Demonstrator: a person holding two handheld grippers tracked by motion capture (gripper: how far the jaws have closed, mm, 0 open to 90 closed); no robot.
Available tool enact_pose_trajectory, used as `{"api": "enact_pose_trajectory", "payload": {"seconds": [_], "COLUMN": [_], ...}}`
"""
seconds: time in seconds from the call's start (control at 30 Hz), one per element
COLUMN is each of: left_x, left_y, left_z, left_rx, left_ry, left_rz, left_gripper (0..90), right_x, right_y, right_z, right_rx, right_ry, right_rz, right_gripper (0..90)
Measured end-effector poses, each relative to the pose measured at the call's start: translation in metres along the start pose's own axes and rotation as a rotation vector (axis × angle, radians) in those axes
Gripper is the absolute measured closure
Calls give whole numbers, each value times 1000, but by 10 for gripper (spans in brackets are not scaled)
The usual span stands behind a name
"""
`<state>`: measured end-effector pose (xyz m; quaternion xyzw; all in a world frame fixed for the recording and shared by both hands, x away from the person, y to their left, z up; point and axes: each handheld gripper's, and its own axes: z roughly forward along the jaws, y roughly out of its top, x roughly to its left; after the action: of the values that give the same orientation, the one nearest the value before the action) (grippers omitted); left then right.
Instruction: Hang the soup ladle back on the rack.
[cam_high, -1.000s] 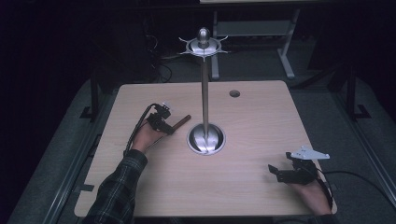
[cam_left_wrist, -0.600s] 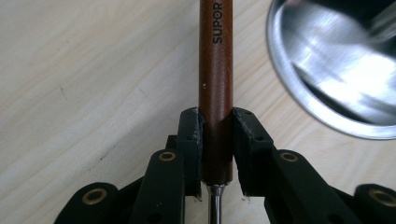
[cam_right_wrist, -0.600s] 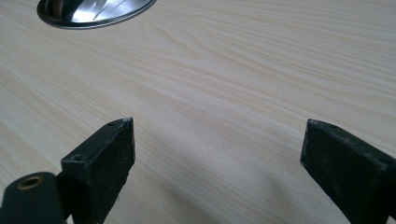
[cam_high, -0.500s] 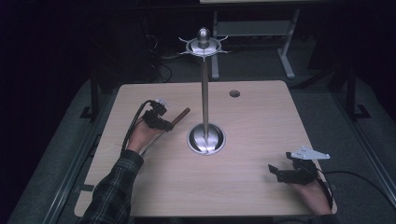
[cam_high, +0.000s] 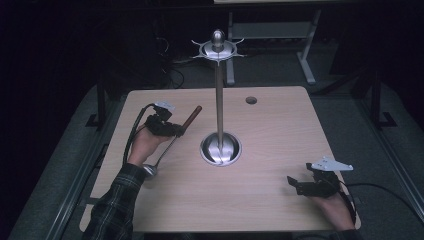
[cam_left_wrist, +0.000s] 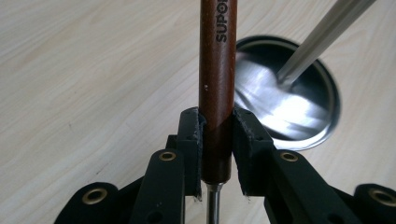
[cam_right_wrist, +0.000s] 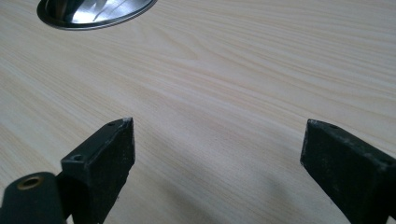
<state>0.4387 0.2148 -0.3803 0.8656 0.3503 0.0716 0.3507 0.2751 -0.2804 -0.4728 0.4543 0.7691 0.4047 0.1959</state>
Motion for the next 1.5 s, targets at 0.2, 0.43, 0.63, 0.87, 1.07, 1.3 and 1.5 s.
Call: {"api": "enact_pose_trajectory", "payload": {"seconds": [0.2, 0.43, 0.63, 0.87, 1.07, 1.3, 1.5], "left_x": [-2, -4, -9, -17, -20, -25, -32], "left_y": [-5, -8, -9, -8, -8, -6, 1], "left_z": [-16, -34, -50, -62, -69, -76, -84], "left_rx": [-88, -143, -202, -251, -280, -305, -327], "left_ry": [-37, -52, -65, -84, -100, -114, -115], "left_rz": [-26, -25, -28, -16, -10, -2, 21], "left_gripper": [738, 739, 739, 738, 738, 737, 735], "right_x": [0, 1, 1, 1, 1, 1, 1], "right_y": [0, 0, 0, 0, 0, 0, 0], "right_z": [0, 0, 0, 0, 0, 0, 0], "right_rx": [-3, -1, -1, -2, -1, 1, 1], "right_ry": [0, -2, -3, -3, -4, -3, -3], "right_rz": [1, 5, 5, 5, 6, 7, 8], "right_gripper": [96, 96, 96, 96, 96, 96, 96]}}
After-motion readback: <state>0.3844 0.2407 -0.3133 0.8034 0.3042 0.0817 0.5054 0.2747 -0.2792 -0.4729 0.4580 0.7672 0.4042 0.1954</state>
